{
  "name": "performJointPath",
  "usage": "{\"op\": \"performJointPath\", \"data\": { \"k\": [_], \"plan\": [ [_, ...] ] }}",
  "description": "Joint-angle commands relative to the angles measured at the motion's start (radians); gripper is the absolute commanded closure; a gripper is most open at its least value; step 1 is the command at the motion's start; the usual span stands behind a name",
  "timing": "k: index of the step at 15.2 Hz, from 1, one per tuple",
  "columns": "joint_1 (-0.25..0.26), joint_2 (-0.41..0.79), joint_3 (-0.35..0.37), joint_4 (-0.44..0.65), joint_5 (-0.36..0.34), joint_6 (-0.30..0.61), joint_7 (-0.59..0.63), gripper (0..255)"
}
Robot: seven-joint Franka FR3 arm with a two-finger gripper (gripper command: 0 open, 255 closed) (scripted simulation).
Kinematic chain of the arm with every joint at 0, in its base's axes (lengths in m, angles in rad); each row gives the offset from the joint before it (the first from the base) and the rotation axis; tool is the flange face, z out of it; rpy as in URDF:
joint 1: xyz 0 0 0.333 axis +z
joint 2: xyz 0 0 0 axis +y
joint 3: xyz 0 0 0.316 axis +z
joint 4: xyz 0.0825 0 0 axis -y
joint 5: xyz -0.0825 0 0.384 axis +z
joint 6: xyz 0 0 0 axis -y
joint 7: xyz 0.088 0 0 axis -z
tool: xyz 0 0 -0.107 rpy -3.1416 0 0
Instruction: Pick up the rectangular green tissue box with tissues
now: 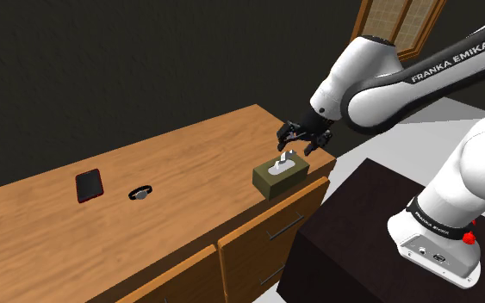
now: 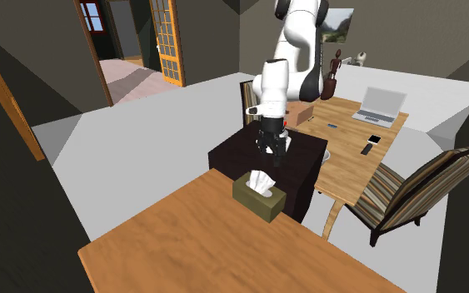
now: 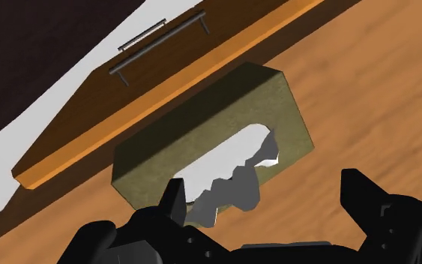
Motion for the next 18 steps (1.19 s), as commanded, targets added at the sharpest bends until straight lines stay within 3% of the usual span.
{"op": "performJointPath", "data": {
  "k": [1, 2, 7, 10, 12, 13, 18],
  "plan": [
    [-0.004, 0.122, 0.056, 0.021, 0.036, 0.159, 0.060, 0],
    [-0.015, 0.184, 0.084, 0.035, 0.043, 0.232, 0.090, 0],
    [0.008, 0.269, 0.075, 0.030, 0.071, 0.322, 0.062, 0],
    [0.048, 0.351, 0.049, 0.034, 0.116, 0.403, 0.018, 0],
    [0.048, 0.351, 0.049, 0.034, 0.116, 0.403, 0.017, 0],
    [0.049, 0.354, 0.047, 0.034, 0.118, 0.405, 0.015, 255],
    [0.047, 0.351, 0.049, 0.034, 0.115, 0.402, 0.017, 255]
  ]
}}
